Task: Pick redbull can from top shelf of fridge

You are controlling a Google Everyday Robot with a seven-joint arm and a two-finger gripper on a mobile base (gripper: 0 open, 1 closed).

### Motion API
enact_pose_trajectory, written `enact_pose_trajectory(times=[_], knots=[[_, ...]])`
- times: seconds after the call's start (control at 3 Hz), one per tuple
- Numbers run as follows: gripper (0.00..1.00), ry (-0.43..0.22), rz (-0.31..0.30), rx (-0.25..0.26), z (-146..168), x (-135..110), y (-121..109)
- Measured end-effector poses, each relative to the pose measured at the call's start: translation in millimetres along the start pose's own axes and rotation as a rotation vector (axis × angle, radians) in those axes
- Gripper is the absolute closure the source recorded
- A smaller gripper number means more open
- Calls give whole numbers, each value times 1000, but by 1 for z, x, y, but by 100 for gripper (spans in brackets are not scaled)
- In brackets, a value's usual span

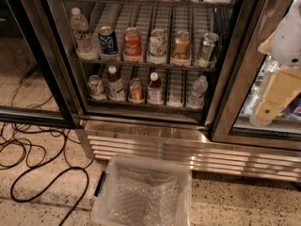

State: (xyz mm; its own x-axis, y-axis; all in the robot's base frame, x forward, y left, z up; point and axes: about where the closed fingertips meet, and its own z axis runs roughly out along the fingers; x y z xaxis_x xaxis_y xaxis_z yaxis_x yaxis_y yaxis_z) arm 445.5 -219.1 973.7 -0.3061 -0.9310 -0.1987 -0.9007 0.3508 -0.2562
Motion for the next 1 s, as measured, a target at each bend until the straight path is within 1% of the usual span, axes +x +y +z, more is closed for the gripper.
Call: enact_pose_trajectory(times=[0.33, 0.67, 1.0], knots=[[0, 0, 192, 62, 13, 7, -23], [0, -19, 394, 64, 28, 10, -48], [0, -34, 480, 37, 34, 0, -66]])
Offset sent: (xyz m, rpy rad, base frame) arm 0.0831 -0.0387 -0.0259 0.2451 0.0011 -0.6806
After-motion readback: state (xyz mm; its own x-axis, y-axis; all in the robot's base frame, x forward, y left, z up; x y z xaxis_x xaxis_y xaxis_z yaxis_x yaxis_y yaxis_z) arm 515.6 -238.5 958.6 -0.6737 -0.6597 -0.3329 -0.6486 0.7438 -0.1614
